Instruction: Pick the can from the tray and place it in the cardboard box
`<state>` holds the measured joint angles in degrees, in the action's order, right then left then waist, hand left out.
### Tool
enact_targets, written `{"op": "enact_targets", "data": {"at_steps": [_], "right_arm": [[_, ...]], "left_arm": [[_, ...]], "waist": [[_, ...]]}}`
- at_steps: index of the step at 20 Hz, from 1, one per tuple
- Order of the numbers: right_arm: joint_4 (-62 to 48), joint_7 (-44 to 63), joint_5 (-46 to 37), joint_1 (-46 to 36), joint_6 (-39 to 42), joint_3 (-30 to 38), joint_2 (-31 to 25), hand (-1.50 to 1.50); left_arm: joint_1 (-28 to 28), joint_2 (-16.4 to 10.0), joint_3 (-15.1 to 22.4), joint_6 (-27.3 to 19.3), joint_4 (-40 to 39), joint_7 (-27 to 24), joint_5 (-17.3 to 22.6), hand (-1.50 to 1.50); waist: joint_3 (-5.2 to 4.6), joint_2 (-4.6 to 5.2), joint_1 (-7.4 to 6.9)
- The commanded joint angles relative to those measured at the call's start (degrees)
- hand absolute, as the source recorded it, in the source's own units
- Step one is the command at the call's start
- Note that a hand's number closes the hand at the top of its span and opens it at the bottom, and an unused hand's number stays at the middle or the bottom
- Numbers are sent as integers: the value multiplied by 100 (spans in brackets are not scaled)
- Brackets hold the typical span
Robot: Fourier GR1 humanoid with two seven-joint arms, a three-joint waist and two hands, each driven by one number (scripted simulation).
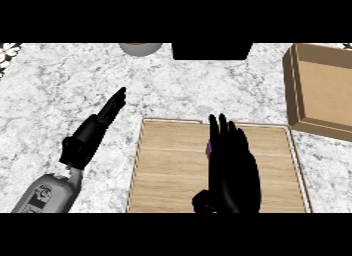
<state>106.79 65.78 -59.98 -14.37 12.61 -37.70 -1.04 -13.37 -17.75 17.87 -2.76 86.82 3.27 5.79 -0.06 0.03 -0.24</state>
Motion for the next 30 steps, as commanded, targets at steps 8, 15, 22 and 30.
{"op": "enact_targets", "data": {"at_steps": [8,15,22,30], "right_arm": [[-195,551,-149,-82,259,174,100,-150],[-389,156,-27,169,370,470,60,-150],[-966,466,238,-177,89,359,100,-150],[-1865,137,299,-307,-536,423,101,-150]], "left_arm": [[112,309,-2,22,46,63,-405,0],[333,261,-291,333,-89,-252,-267,0],[70,466,-291,315,-118,-20,-544,0],[325,174,-651,677,356,48,-429,0]], "waist": [[5,-10,22],[4,-9,25],[5,-3,12],[6,-2,-39]]}}
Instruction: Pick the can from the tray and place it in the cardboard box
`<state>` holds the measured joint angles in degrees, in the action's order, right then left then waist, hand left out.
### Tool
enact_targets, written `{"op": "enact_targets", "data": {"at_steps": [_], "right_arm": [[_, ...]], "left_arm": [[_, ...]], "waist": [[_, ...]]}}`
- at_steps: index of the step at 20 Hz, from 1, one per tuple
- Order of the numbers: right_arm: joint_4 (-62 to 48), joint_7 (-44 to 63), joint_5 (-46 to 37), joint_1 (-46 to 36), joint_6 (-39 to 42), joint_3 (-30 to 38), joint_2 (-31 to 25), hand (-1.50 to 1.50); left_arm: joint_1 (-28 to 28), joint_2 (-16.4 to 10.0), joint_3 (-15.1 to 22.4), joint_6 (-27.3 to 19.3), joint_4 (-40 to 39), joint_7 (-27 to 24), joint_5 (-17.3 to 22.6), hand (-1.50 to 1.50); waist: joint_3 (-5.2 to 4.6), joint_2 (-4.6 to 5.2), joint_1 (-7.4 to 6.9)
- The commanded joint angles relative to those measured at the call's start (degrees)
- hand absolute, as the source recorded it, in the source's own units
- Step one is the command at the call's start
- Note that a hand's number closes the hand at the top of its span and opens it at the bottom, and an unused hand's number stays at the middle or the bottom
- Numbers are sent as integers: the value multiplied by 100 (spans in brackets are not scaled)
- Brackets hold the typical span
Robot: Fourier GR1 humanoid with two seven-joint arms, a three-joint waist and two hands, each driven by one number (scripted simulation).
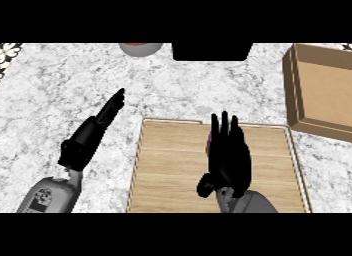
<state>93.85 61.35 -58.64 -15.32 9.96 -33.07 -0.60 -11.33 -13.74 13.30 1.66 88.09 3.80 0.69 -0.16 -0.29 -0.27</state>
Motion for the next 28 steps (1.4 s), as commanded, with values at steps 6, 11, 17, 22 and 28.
{"op": "enact_targets", "data": {"at_steps": [6,11,17,22,28], "right_arm": [[-352,786,-154,-32,180,-142,57,-150],[-464,4,-157,436,-27,159,-70,150],[-902,-176,-355,-263,154,379,55,150],[190,-2709,526,1014,33,757,-2045,150],[-124,-5291,1300,1385,-661,2079,-3776,150]], "left_arm": [[-88,157,-92,78,-226,-85,-160,0],[141,54,-187,209,66,-33,-99,0],[-279,309,-212,138,-261,20,-244,0],[-235,294,-220,30,-287,64,-324,0],[42,254,-256,122,-89,-70,-227,0]], "waist": [[14,28,25],[17,21,15],[16,35,10],[29,31,223],[29,28,110]]}}
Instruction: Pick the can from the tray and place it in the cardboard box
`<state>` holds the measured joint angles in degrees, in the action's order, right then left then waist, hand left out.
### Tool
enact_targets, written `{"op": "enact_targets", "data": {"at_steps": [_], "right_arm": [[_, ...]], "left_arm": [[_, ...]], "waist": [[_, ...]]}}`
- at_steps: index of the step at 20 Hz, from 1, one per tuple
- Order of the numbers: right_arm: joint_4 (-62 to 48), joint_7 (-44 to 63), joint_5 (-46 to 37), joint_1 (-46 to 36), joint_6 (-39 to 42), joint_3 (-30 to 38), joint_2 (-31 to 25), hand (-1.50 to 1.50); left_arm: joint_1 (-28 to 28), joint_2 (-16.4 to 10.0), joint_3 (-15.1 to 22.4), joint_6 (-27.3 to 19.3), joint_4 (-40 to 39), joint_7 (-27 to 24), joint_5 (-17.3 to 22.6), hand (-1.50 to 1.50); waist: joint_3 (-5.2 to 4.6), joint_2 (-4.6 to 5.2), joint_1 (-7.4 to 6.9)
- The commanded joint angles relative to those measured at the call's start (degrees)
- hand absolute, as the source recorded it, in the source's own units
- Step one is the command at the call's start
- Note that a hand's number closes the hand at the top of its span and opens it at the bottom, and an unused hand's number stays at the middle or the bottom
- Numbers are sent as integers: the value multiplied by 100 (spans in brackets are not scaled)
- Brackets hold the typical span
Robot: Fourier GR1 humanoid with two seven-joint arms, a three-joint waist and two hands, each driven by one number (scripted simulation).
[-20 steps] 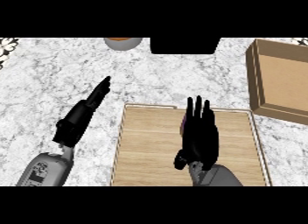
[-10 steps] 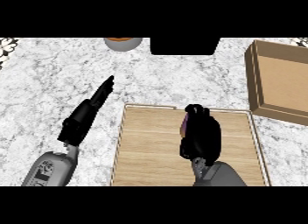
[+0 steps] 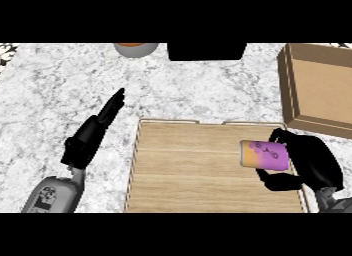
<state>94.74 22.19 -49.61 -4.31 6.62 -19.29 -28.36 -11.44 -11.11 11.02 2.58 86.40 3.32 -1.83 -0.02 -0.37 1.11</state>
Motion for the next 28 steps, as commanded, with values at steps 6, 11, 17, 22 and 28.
{"op": "enact_targets", "data": {"at_steps": [6,11,17,22,28], "right_arm": [[-166,-2203,323,933,-1461,1492,-1140,150],[1430,-2229,1406,1317,-601,2441,-1697,150],[2688,-2250,2704,1770,-66,3626,-1675,150],[2992,-1603,3443,1727,358,4656,-1488,150],[2684,-956,3550,1073,764,5130,-1533,150]], "left_arm": [[-153,140,37,21,224,319,-87,0],[148,151,51,79,86,-6,-147,0],[154,-9,-231,135,223,126,-57,0],[196,211,37,115,149,-1,-292,0],[-143,168,-292,311,62,170,-171,0]], "waist": [[4,24,-35],[-4,4,29],[-3,-5,52],[-2,19,-24],[-1,36,-94]]}}
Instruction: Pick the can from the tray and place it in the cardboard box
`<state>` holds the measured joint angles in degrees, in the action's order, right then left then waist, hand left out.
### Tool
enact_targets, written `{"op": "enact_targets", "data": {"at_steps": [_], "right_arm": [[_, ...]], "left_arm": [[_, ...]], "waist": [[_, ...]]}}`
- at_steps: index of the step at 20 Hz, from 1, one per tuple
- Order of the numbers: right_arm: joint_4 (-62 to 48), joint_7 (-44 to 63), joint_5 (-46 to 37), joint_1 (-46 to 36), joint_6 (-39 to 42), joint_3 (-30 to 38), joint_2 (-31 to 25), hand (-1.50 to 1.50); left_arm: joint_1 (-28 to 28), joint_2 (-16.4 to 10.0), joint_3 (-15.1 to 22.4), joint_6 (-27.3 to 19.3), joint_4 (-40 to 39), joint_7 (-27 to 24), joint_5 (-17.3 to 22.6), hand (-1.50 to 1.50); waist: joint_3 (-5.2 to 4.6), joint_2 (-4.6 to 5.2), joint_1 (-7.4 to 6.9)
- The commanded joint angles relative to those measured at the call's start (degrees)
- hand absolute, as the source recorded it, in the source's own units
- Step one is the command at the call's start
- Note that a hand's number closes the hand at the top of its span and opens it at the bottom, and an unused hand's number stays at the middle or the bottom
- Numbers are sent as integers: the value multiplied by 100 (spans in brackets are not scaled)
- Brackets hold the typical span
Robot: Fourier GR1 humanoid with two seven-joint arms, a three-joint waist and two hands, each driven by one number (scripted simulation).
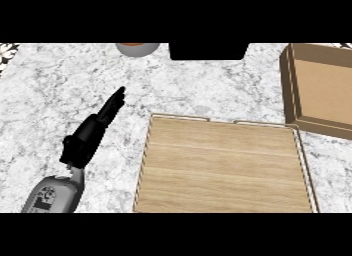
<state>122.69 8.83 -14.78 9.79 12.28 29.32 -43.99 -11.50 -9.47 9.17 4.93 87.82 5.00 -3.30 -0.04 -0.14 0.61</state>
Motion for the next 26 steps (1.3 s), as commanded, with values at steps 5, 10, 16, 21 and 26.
{"op": "enact_targets", "data": {"at_steps": [5,10,16,21,26], "right_arm": [[-1356,134,-275,-1218,176,64,-286,150],[-2451,386,-347,-2438,129,-475,-581,150],[-3803,-190,-580,-3163,-65,-576,-512,150],[-4754,-356,-1168,-3890,-297,-939,-688,150],[-6086,-1092,-1789,-4417,-806,-1361,-546,150]], "left_arm": [[-20,205,-13,23,-77,-65,-152,0],[-48,314,121,25,90,37,-290,0],[223,162,-76,267,2,-309,-240,0],[-210,198,-222,394,87,141,-125,0],[-125,193,-282,393,44,85,-171,0]], "waist": [[4,25,-98],[4,38,-174],[5,32,-156],[5,33,-150],[6,54,-205]]}}
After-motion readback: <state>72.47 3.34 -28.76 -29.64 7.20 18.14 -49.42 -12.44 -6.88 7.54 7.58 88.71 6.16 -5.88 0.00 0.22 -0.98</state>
